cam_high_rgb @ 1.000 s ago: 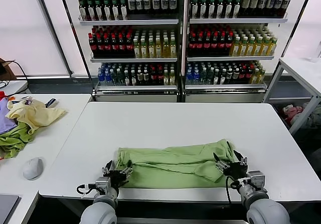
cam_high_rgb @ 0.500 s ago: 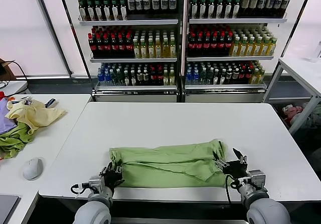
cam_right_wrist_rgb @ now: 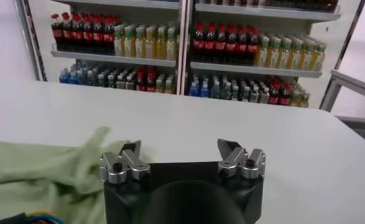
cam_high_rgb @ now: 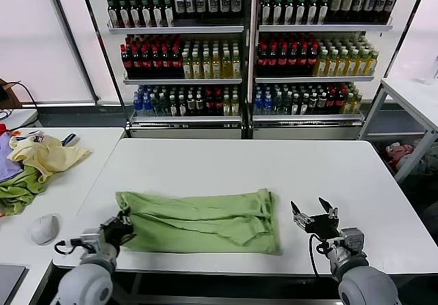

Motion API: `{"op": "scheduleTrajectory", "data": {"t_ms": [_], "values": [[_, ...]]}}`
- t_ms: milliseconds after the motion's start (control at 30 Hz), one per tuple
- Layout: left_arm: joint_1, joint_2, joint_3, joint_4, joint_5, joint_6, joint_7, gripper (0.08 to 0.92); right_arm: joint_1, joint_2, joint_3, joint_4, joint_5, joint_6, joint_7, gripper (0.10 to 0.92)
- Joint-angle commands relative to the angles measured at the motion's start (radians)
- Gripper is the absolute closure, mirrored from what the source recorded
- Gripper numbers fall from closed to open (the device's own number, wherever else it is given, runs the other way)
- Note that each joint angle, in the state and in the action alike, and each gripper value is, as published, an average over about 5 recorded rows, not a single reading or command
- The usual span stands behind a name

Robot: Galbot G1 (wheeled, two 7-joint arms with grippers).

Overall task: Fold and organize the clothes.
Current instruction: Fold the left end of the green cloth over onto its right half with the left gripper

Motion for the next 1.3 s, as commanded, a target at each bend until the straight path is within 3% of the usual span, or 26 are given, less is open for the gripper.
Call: {"op": "scheduleTrajectory", "data": {"t_ms": [33, 300, 467, 733, 1000, 1300], "values": [[-0.027, 0.100, -0.211, -0.097, -0.281, -0.027, 0.012, 0.874, 0.013, -0.002, -0.002, -0.007, 0.000, 0.000, 0.000, 0.203], [-0.066, 0.012, -0.068, -0.224, -0.566, -0.018, -0.006, 0.874, 0.019, -0.005, 0.002, -0.008, 0.000, 0.003, -0.002, 0.203], [-0.129, -0.021, 0.057, -0.201, -0.552, 0.020, -0.039, 0.874, 0.019, -0.003, 0.002, -0.007, -0.001, 0.005, -0.002, 0.203], [-0.235, 0.036, 0.290, -0.130, -0.291, 0.118, -0.109, 0.874, 0.026, 0.003, -0.007, -0.003, -0.007, 0.005, -0.002, 0.203], [-0.359, 0.052, 0.470, -0.083, -0.341, 0.119, -0.178, 0.874, 0.025, 0.013, -0.008, -0.004, -0.014, 0.004, -0.002, 0.203], [-0.390, 0.039, 0.563, -0.112, -0.522, 0.088, -0.210, 0.874, 0.032, 0.018, -0.007, -0.008, -0.016, 0.004, -0.002, 0.203]]}}
